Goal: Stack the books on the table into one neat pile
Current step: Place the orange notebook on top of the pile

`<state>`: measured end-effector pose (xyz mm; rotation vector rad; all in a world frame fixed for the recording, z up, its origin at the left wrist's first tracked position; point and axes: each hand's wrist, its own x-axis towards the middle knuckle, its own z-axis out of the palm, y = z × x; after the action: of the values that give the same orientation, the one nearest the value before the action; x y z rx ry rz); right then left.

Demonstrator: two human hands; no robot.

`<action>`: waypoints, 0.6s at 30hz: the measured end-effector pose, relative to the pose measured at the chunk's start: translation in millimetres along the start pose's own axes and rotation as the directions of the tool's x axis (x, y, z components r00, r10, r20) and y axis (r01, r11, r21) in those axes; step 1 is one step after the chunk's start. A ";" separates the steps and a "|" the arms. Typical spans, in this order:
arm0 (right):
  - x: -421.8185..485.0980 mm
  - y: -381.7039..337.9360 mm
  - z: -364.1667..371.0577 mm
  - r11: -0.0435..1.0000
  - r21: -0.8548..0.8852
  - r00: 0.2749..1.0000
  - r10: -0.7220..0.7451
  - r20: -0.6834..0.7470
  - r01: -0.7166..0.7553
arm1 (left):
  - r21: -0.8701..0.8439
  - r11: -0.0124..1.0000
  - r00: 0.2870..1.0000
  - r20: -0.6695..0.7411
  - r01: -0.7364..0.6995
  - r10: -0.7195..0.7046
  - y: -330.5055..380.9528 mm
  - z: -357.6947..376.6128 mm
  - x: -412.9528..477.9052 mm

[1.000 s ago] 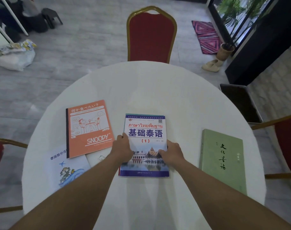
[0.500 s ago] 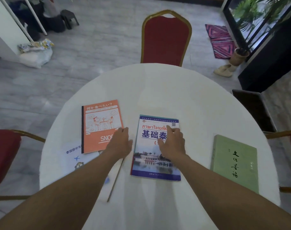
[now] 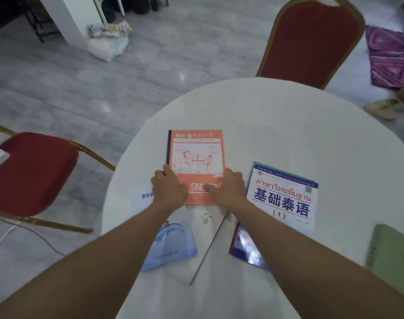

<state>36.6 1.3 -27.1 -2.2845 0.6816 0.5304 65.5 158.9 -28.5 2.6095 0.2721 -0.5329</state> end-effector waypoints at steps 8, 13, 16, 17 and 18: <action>21.3 3.3 5.5 0.948 0.266 0.984 0.179 0.013 -0.176 | -0.276 0.960 0.999 0.022 0.053 -0.049 14.1 -11.6 4.4; -10.2 6.1 -28.7 0.868 0.469 0.985 0.173 0.022 -0.163 | -0.385 0.922 0.999 -0.022 -0.031 0.024 34.5 -22.2 -15.5; -29.7 24.3 -52.0 0.833 0.543 0.987 0.156 -0.046 -0.107 | -0.387 0.917 0.995 -0.006 -0.096 0.102 51.3 -13.2 -32.1; -37.1 33.5 -58.4 0.833 0.546 0.986 0.152 -0.066 -0.091 | -0.373 0.918 0.990 0.002 -0.130 0.142 57.2 -7.3 -39.7; -44.2 44.1 -63.5 0.835 0.545 0.984 0.150 -0.092 -0.077 | -0.356 0.919 0.982 0.014 -0.171 0.188 62.2 0.8 -46.7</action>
<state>-13.0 -57.2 18.1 -1.7584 0.9073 0.1994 40.1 99.5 14.9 2.2404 0.0991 -0.4355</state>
